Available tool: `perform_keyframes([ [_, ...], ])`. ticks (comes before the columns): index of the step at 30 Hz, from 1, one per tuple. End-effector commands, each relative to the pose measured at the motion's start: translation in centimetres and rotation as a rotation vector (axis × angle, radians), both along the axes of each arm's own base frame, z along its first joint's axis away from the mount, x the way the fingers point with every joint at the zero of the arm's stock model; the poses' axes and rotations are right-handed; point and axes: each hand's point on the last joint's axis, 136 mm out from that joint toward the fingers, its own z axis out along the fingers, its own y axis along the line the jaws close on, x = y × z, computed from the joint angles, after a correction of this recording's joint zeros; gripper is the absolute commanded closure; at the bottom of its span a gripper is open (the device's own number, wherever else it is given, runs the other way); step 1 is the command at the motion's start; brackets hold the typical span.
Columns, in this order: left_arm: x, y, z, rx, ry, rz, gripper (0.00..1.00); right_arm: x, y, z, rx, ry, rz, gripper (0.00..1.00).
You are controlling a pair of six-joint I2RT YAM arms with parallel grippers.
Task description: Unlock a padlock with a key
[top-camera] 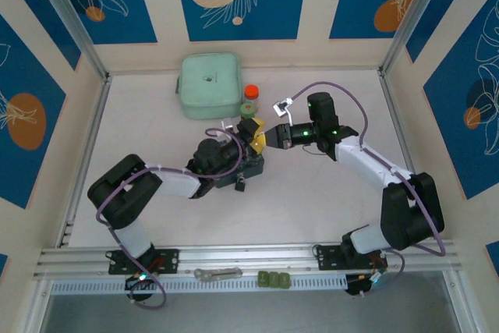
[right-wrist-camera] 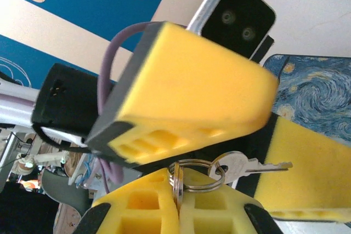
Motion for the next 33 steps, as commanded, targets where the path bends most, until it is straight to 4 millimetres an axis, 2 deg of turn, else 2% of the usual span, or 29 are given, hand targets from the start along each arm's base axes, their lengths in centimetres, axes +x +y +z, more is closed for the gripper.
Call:
perform_keyframes([
  [1,0.0,0.1,2.6,-0.061,-0.044,0.018,0.33,0.2,0.3,-0.2,0.008,0.001,0.005,1.0],
  [12,0.1,0.1,1.4,-0.041,-0.033,0.023,0.53,-0.1,-1.0,-0.8,-0.013,0.018,-0.024,1.0],
  [28,0.2,-0.3,1.3,-0.028,-0.036,0.011,0.58,-0.4,-2.1,-1.0,-0.02,0.023,-0.05,1.0],
  [33,0.2,-0.3,1.2,-0.023,-0.038,0.011,0.7,-0.4,-2.1,-1.1,-0.021,0.026,-0.05,1.0],
])
